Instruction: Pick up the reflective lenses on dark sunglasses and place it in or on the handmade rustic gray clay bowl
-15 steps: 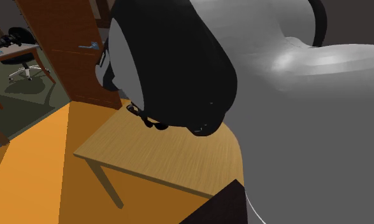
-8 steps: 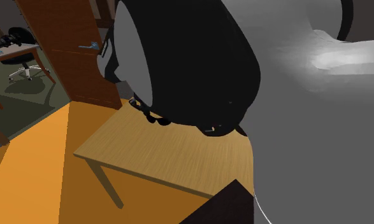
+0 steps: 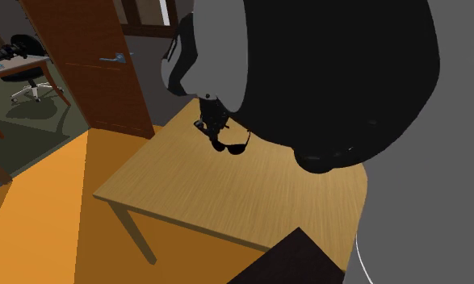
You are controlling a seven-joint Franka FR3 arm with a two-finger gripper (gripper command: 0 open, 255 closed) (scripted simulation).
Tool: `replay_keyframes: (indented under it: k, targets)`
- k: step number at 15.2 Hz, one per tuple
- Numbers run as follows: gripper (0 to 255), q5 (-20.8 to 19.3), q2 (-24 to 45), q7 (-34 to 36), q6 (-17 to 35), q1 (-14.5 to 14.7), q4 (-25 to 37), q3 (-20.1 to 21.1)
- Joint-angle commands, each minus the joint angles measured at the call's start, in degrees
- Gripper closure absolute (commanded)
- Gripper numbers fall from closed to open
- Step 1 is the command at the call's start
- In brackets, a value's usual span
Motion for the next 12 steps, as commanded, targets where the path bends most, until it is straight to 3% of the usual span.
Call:
replay_keyframes:
  k: [1,12]
  targets:
    - [255,0.25,-0.65,-2.92,0.55,-1.67,-1.32,-1.0]
    - [255,1.07,-3.43,-17.39,-0.46,-10.09,-3.7,-6.66]
